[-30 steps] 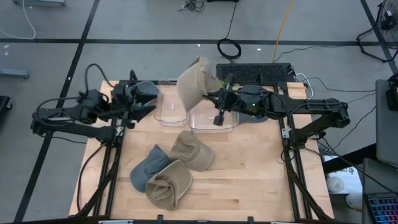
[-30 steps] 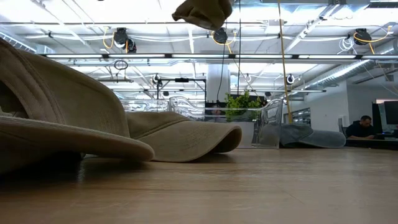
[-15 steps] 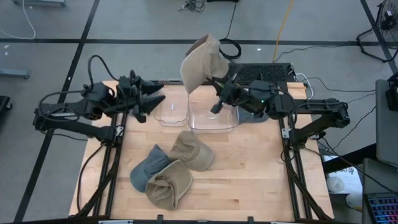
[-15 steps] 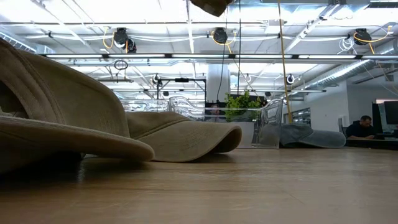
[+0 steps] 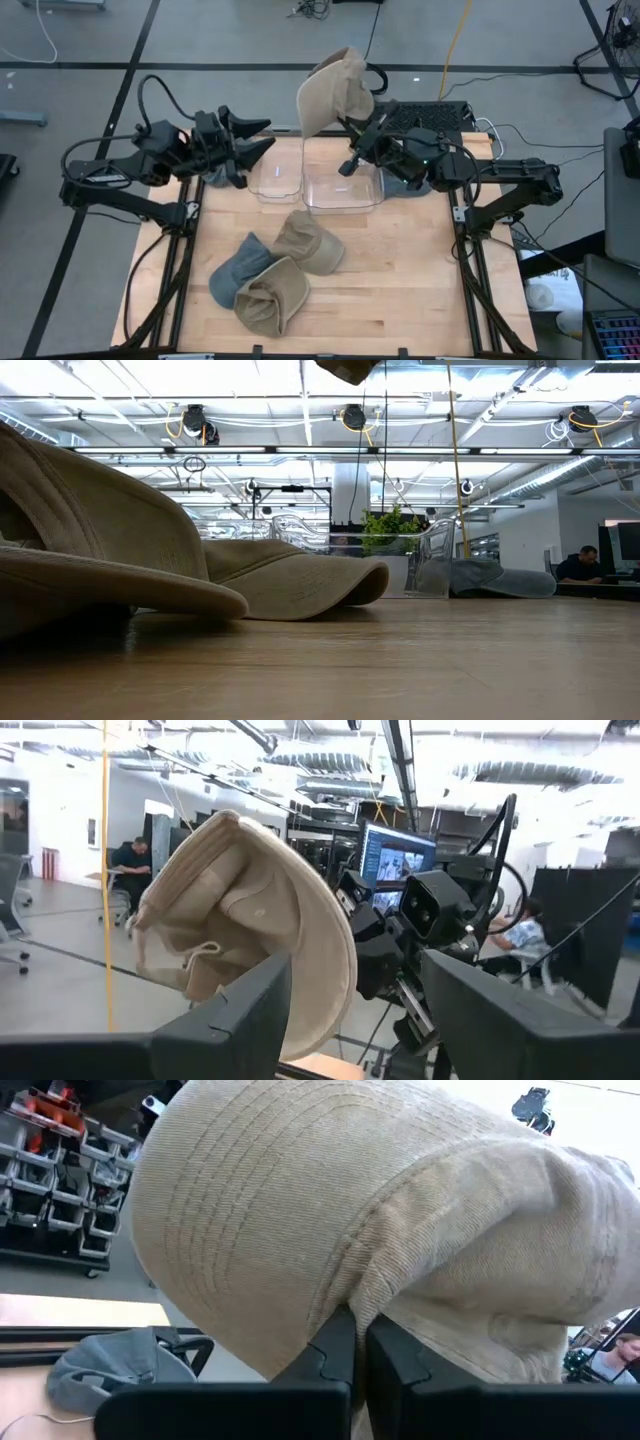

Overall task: Pick & Place hat
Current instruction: Put the right brown cap into the right transparent bin

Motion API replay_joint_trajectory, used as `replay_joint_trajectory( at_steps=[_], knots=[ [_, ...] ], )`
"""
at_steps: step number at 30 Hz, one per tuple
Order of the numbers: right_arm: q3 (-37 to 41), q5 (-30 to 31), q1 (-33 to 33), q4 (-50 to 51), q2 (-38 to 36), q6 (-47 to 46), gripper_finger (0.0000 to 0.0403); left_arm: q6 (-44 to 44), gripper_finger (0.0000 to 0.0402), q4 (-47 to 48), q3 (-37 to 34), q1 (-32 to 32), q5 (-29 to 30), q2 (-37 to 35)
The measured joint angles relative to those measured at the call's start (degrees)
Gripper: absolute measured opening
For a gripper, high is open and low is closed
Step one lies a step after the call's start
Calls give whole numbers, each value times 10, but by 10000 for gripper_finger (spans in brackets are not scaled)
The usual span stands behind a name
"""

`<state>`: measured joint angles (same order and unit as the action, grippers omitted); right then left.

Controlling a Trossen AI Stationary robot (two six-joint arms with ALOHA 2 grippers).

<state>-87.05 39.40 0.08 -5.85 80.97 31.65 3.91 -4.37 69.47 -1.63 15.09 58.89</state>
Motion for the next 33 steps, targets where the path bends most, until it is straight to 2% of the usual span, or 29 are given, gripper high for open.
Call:
replay_joint_trajectory(
  at_steps=[7, 21, 33],
  knots=[
    [0, 0, 0, 0, 0, -1, 0, -25, 238, -2, 25, 0, 0, 43],
    [0, -2, 0, 0, 0, -6, 0, -23, 239, -2, 71, 0, 15, 122],
    [0, -4, 13, 5, 0, -11, 0, -47, 239, -53, 74, 0, 19, 149]
  ],
)
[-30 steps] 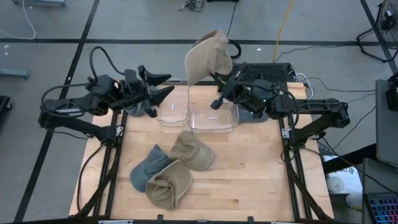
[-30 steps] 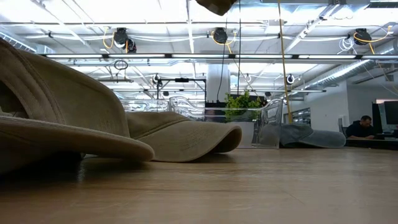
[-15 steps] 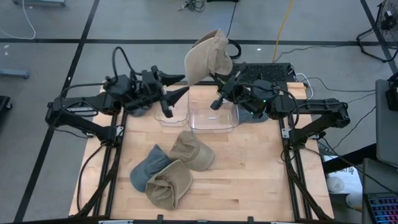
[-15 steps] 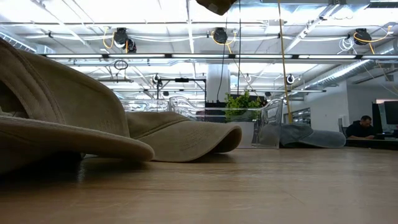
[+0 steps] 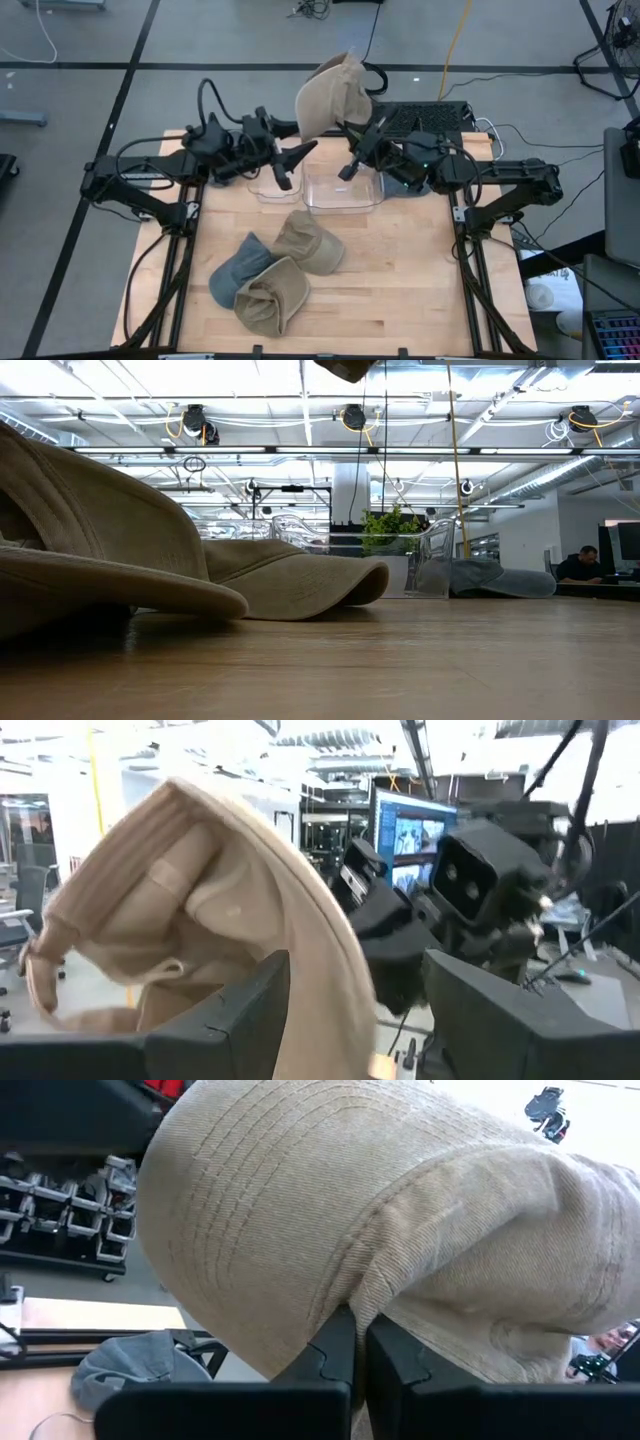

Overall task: Pick & Place hat
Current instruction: Put the right brown cap into the right transparent bin

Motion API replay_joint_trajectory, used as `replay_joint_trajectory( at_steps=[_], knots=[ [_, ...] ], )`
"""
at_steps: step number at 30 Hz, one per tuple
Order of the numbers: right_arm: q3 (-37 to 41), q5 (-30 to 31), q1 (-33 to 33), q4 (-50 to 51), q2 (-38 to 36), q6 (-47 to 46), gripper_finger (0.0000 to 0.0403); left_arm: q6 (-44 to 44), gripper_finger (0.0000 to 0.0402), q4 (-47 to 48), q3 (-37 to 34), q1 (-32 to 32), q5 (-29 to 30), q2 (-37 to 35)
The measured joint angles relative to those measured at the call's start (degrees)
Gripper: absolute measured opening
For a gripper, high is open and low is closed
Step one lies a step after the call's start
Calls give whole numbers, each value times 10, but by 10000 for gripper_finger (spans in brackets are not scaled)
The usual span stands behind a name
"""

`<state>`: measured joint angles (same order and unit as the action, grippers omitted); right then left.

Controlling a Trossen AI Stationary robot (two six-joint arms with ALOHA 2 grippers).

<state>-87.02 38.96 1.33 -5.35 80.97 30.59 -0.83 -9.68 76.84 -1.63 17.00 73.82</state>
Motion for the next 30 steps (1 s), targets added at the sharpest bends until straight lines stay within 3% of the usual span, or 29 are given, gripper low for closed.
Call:
replay_joint_trajectory(
  at_steps=[6, 16, 25, 30],
  knots=[
    [0, 0, 6, 0, 0, 1, 0, 20, 200, -9, 0, 0, 1, 0],
    [0, 2, 9, 0, 0, 1, 0, 45, 16, -9, 0, -1, 2, 0],
    [0, 0, 9, -2, 0, 1, 2, 40, 9, -6, 0, -10, -16, -7],
    [0, 0, 19, -5, -1, 9, 25, 36, 9, 0, -1, -10, -21, -17]
  ],
)
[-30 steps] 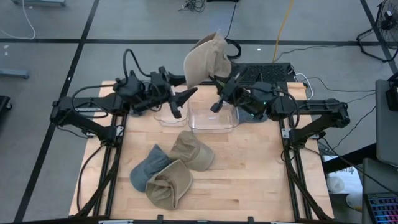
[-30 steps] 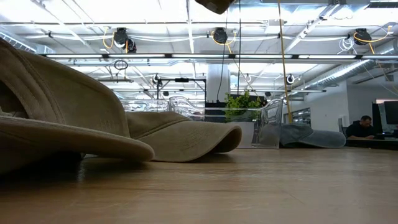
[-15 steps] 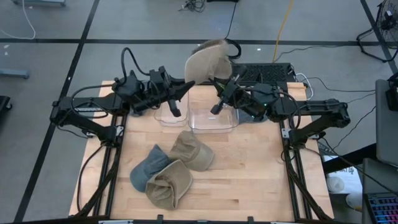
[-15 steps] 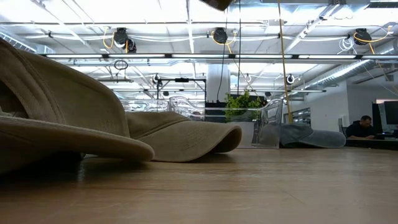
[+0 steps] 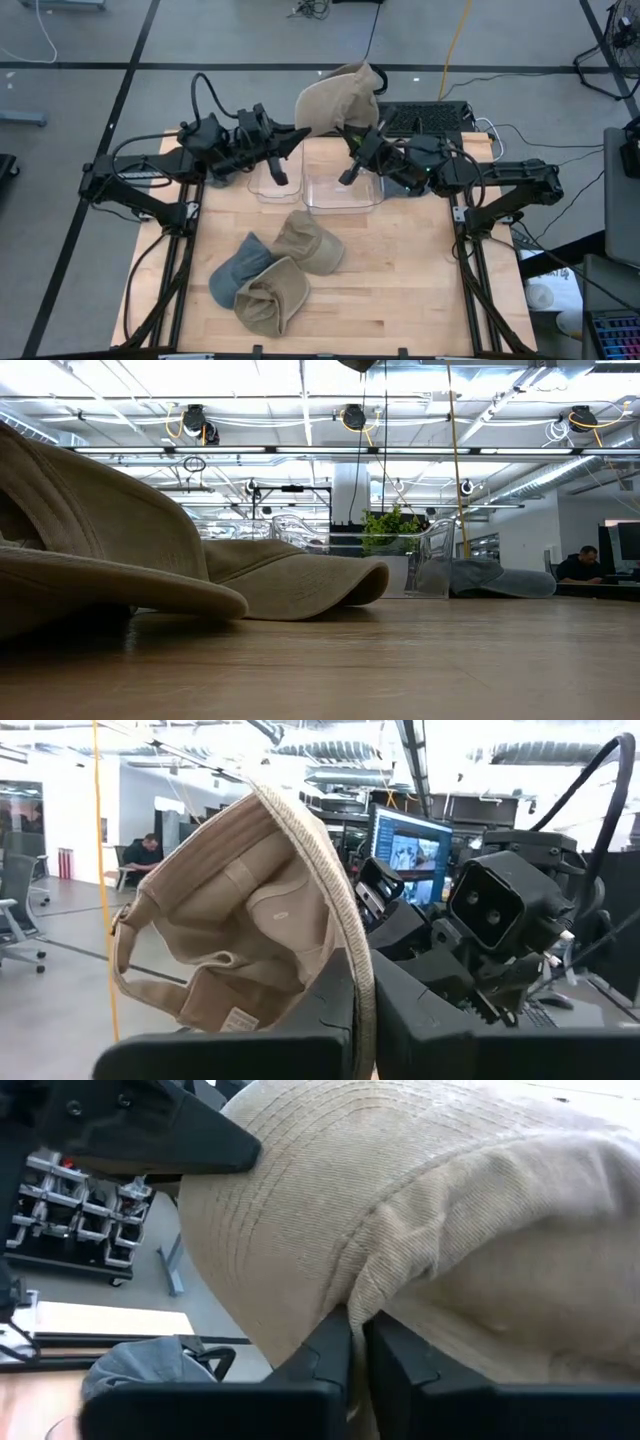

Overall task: Pick & Place hat
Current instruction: Put the right brown cap into the right transparent bin

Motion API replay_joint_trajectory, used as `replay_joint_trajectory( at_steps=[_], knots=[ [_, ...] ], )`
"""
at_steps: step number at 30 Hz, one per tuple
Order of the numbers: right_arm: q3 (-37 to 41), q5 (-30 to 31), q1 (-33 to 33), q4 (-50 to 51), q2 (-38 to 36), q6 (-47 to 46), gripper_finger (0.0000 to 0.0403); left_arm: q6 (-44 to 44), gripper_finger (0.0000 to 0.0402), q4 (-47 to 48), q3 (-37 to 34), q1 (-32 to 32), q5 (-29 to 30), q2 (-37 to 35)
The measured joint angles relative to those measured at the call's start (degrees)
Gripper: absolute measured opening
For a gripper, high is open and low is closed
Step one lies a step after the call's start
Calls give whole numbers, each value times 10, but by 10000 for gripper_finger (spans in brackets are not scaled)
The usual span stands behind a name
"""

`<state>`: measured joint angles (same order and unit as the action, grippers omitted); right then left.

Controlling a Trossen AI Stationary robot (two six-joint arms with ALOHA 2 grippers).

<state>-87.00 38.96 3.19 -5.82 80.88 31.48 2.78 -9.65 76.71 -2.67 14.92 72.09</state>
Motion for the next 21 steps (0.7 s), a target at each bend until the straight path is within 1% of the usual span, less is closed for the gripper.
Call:
replay_joint_trajectory(
  at_steps=[3, 8, 14, 18, 21],
  knots=[
    [0, 1, 19, 0, -6, -9, 56, -10, 9, 11, 0, 0, -8, -19],
    [0, 5, 46, 0, -19, -44, 126, -5, 9, 60, 1, -9, -23, -62],
    [0, 60, 64, 1, -28, -66, 203, -7, 9, 116, 1, -18, -38, -108],
    [0, 78, 71, 4, -34, -127, 234, -7, 9, 156, 1, -19, -46, -134],
    [0, 83, 71, 5, -41, -189, 244, -10, 9, 179, 1, -18, -46, -150]
  ],
)
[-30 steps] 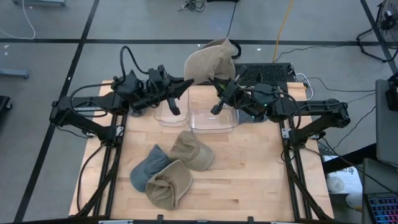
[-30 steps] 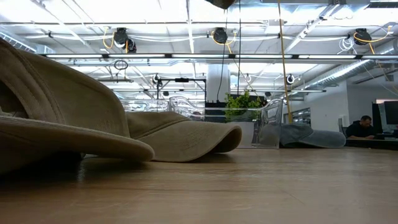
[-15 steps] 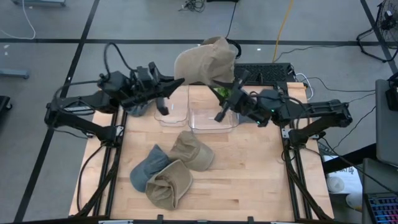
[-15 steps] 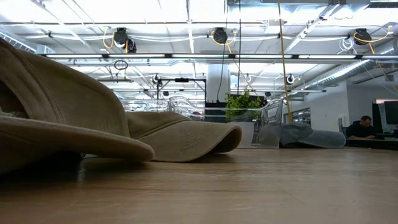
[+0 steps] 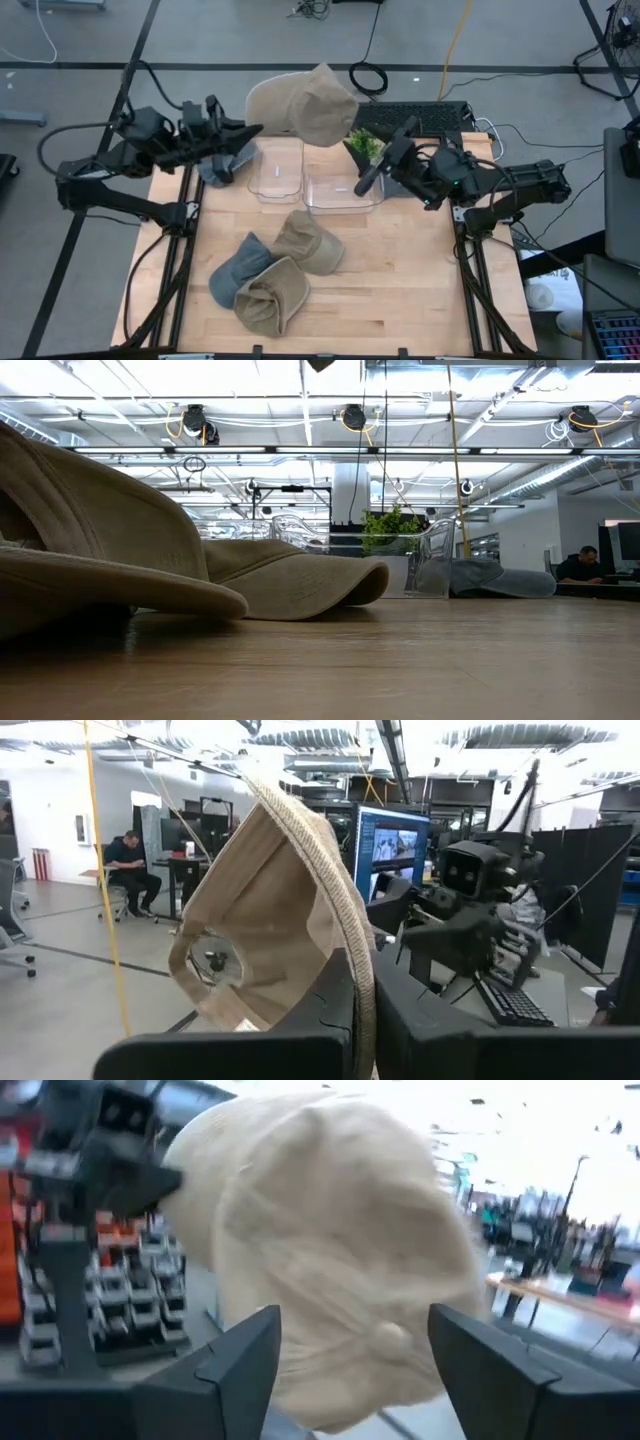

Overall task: Pick & Place hat
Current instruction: Put the right brown cap into the right transparent bin

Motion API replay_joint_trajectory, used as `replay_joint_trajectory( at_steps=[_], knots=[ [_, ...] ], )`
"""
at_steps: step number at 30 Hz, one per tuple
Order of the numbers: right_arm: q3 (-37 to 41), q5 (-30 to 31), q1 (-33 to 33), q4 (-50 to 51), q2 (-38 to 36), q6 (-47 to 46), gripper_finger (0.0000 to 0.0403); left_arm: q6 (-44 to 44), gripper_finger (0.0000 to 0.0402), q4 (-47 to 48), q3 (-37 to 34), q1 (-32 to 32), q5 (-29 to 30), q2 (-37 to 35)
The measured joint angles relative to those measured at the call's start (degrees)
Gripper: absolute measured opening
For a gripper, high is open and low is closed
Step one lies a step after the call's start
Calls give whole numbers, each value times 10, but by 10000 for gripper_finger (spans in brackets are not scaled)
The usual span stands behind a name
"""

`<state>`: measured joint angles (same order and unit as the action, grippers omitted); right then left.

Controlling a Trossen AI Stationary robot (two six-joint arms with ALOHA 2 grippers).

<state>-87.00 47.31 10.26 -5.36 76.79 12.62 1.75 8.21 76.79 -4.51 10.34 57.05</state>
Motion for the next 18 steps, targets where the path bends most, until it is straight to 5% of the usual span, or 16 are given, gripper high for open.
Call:
replay_joint_trajectory(
  at_steps=[10, 18],
  knots=[
    [0, 52, -1, 0, 0, -197, 243, -28, 9, -13, 0, 0, 52, -20],
    [0, 60, -6, 0, 0, -223, 243, -14, 9, -25, 0, 5, -10, 12]
  ],
)
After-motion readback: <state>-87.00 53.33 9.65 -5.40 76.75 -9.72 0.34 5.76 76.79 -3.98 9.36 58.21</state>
